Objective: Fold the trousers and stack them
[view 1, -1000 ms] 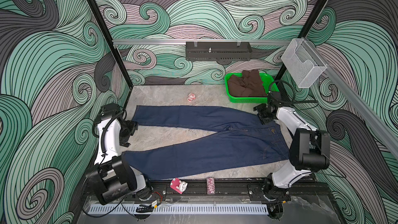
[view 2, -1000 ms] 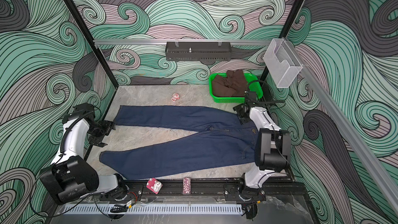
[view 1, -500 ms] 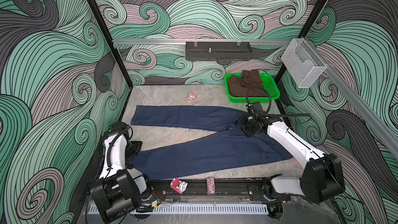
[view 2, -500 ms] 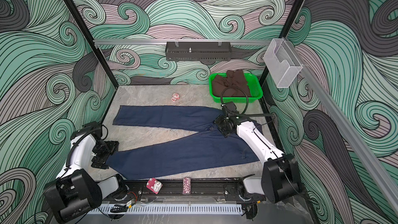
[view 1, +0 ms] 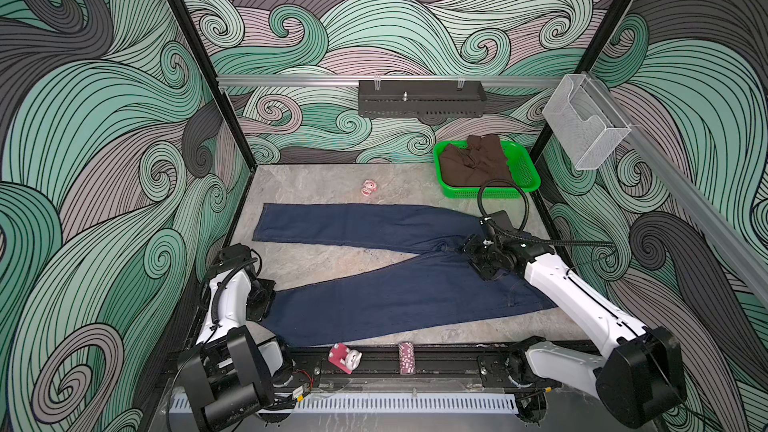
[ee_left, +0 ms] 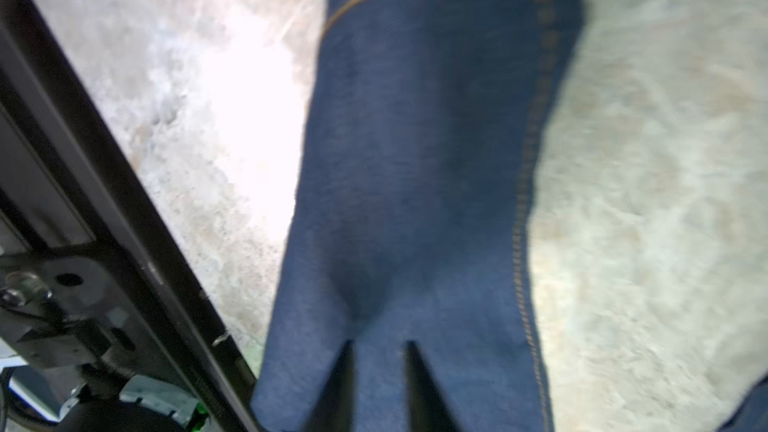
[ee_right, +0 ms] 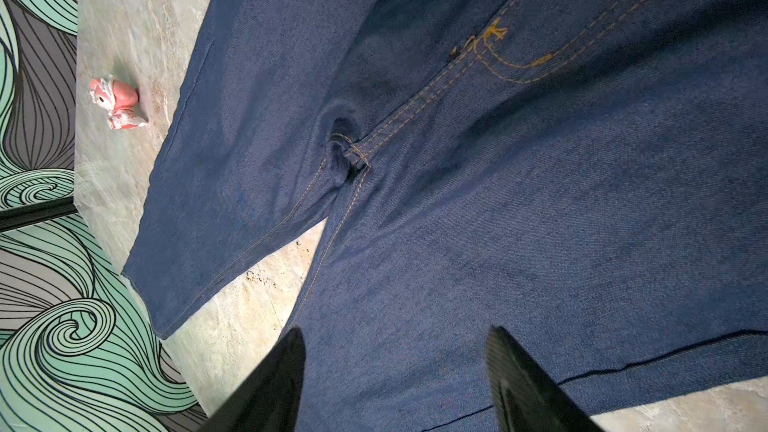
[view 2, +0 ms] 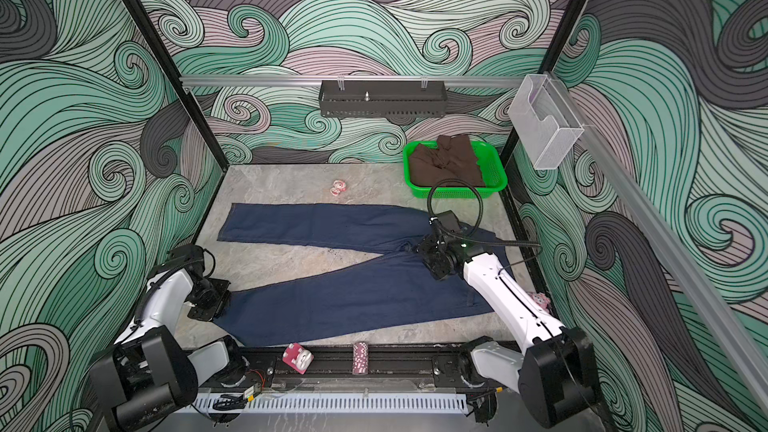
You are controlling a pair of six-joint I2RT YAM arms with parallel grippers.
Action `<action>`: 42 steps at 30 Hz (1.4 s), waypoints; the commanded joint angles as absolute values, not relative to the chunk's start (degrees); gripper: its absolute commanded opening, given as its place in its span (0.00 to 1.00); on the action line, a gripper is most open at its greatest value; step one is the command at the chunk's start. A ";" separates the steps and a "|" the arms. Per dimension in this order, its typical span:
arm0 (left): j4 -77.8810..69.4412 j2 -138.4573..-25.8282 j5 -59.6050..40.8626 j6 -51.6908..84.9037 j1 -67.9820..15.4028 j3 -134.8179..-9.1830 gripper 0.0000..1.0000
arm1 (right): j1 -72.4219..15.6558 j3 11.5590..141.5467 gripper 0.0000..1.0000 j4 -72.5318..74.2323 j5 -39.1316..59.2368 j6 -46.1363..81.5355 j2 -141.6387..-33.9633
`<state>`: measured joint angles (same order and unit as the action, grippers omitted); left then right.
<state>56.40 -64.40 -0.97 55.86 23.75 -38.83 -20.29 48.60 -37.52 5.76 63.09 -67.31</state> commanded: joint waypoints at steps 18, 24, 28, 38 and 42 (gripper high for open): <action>67.05 -60.93 17.14 67.58 6.48 -49.55 0.92 | -20.47 46.78 0.70 -36.44 7.15 63.60 -66.62; 62.98 -57.40 15.10 66.18 10.67 -41.38 0.99 | -20.48 44.78 0.70 -35.40 8.51 63.93 -67.06; 55.65 -56.67 12.68 66.60 10.71 -34.94 0.99 | -20.49 44.08 0.70 -35.61 8.47 63.59 -66.73; 48.17 -48.46 11.96 67.54 10.71 -21.41 0.75 | -20.55 41.23 0.70 -36.47 7.87 64.17 -64.30; 45.28 -44.99 11.24 65.81 10.72 -21.85 0.35 | -20.56 40.87 0.70 -36.61 7.78 64.05 -63.88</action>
